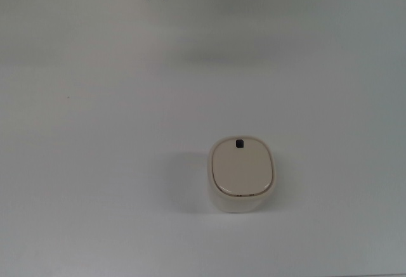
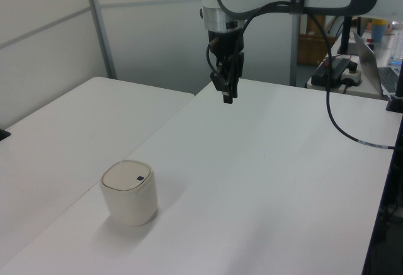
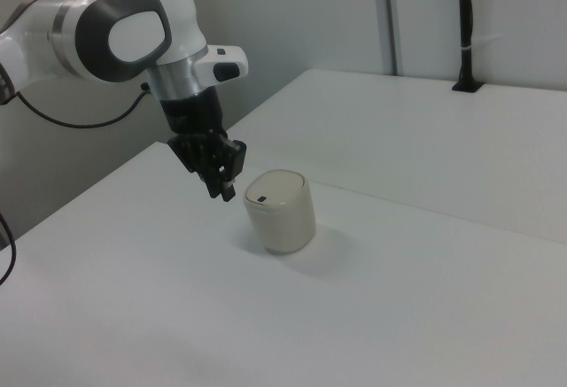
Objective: Open the trash can
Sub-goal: 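Move the gripper over the cream trash can toward its lid button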
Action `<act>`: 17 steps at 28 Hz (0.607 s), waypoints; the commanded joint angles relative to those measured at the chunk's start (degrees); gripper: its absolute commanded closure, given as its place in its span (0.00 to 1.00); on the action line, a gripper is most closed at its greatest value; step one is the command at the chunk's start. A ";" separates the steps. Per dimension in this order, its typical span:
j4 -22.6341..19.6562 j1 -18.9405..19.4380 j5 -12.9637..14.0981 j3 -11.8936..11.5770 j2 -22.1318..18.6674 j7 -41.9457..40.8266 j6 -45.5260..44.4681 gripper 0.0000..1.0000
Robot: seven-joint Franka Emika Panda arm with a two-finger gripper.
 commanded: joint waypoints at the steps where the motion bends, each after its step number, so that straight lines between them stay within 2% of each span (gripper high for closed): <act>1: -0.44 -0.46 0.24 0.58 0.03 -1.56 1.23 1.00; 7: -0.27 -0.37 0.24 0.67 1.70 -1.56 1.76 1.00; 13: -0.18 2.52 0.06 1.02 6.18 -1.03 9.22 1.00; 17: 1.66 4.11 -0.11 1.02 9.69 -1.38 10.81 1.00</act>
